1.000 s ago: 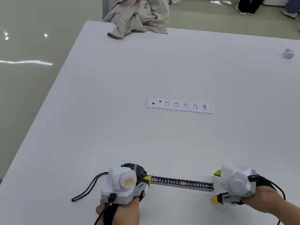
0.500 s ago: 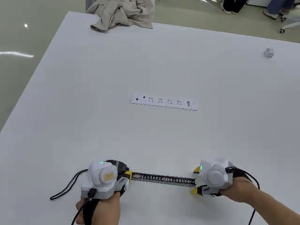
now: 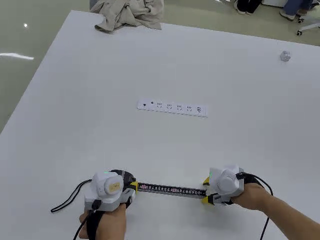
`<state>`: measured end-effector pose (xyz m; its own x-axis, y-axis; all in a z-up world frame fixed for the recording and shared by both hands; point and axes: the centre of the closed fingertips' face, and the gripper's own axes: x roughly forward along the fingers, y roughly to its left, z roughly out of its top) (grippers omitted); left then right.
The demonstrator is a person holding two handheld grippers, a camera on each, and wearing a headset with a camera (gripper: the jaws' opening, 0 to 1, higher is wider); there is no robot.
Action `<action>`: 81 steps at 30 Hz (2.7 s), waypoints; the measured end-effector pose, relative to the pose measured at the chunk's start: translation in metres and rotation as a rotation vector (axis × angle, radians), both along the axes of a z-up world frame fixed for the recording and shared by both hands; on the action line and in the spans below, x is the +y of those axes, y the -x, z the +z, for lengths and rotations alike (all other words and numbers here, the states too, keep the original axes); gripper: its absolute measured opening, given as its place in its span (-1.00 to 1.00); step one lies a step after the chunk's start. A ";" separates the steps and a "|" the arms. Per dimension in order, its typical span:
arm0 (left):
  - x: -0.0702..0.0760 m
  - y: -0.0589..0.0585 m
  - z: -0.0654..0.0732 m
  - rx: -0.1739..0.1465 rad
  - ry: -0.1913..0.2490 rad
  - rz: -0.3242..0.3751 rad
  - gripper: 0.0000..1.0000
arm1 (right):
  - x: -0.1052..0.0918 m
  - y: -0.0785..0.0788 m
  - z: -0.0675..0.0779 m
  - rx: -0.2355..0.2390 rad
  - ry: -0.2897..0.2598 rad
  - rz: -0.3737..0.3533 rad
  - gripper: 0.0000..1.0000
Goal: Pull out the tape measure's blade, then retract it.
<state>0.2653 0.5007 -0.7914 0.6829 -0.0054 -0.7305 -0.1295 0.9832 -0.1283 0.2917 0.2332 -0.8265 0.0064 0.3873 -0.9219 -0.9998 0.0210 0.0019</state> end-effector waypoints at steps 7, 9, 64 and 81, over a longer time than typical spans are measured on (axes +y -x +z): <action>0.000 0.000 -0.001 0.000 0.009 0.010 0.26 | 0.000 0.000 -0.001 0.005 0.014 0.016 -0.52; 0.000 0.000 -0.001 0.000 0.010 0.011 0.26 | 0.000 0.000 -0.001 0.005 0.014 0.021 -0.53; -0.001 -0.001 -0.001 -0.054 0.023 0.013 0.14 | 0.006 0.007 0.001 -0.053 0.022 0.099 -0.72; -0.002 -0.001 0.000 -0.045 0.024 0.013 0.13 | 0.020 0.008 0.001 -0.070 0.012 0.124 -0.73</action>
<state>0.2664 0.4988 -0.7914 0.7152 -0.0134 -0.6988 -0.1360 0.9780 -0.1580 0.2837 0.2533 -0.8250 0.0233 0.3783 -0.9254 -0.9924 -0.1031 -0.0671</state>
